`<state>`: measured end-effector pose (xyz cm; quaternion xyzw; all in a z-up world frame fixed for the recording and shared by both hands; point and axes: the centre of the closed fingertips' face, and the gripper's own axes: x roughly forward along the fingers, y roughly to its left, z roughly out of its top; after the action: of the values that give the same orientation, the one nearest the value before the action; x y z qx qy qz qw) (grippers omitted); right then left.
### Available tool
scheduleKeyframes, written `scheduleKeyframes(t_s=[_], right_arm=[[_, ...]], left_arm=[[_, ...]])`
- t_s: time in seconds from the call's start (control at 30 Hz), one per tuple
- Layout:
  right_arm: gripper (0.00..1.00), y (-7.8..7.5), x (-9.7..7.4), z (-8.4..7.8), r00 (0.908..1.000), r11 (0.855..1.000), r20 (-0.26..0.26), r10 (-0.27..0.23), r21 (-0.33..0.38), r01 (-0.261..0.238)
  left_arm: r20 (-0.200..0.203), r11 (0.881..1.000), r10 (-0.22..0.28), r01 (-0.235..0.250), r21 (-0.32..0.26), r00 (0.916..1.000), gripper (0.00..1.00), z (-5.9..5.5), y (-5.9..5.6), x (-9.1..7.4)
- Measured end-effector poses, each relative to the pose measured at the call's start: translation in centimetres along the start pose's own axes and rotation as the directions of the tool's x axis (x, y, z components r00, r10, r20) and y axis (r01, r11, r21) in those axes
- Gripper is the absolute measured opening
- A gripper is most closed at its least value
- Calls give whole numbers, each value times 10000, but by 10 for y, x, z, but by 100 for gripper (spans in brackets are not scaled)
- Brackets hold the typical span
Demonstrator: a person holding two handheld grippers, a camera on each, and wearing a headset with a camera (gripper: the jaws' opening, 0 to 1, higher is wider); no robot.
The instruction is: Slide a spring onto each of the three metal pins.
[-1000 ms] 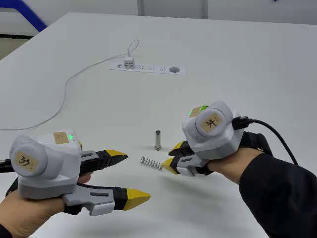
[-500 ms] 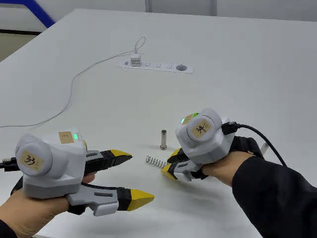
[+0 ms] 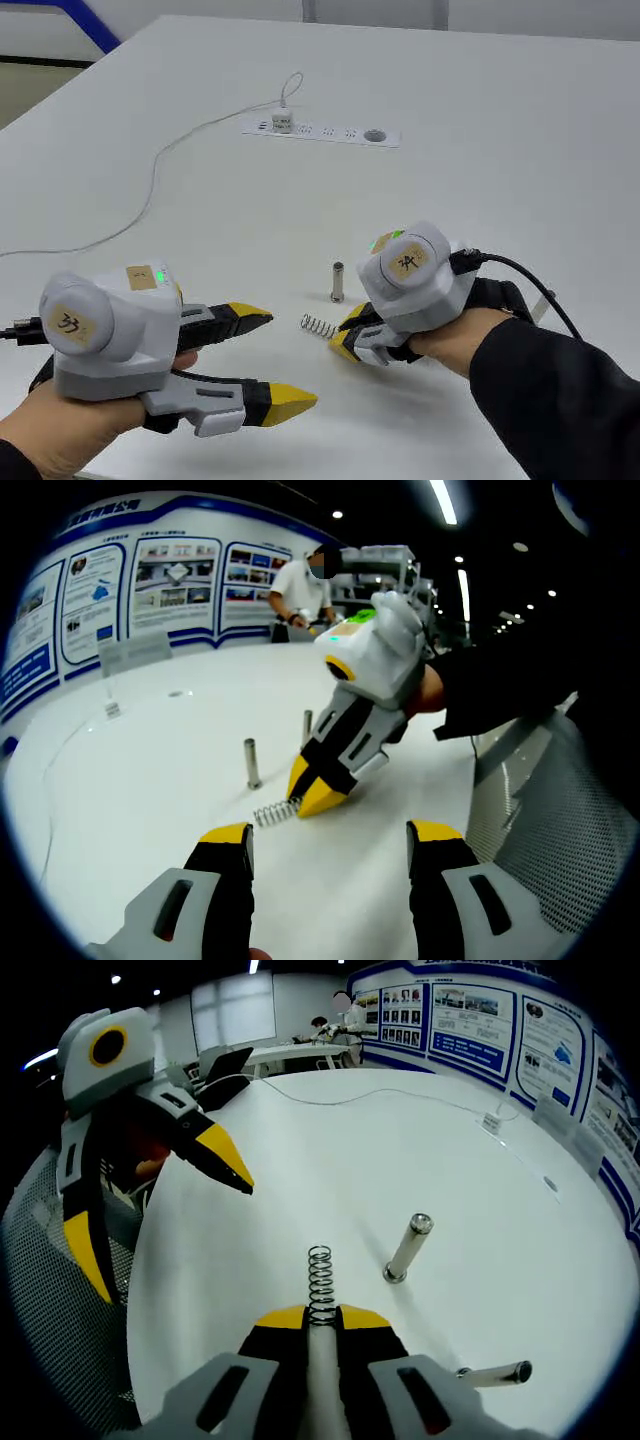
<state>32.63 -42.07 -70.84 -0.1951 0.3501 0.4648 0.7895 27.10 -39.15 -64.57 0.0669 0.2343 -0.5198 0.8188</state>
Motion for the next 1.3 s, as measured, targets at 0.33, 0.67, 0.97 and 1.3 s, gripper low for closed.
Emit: scheduleKeyframes(t_s=[0.33,0.67,0.97,1.3], right_arm=[[11,7,-5,-4,9995,9997,-216,229,93,-228],[11,19,-25,-2,9988,9990,-238,436,-129,-439],[11,29,-48,-2,9974,9973,-338,636,-338,-647],[11,41,-61,5,9953,9929,-502,823,-824,-863]], left_arm=[[-141,9997,-94,97,236,9999,63,-1,-2,1],[-295,9973,-257,276,675,9992,60,-1,-5,4],[-345,9926,-275,314,1173,9990,56,4,-4,8],[-651,9735,-609,736,2164,9960,47,9,-10,16]])
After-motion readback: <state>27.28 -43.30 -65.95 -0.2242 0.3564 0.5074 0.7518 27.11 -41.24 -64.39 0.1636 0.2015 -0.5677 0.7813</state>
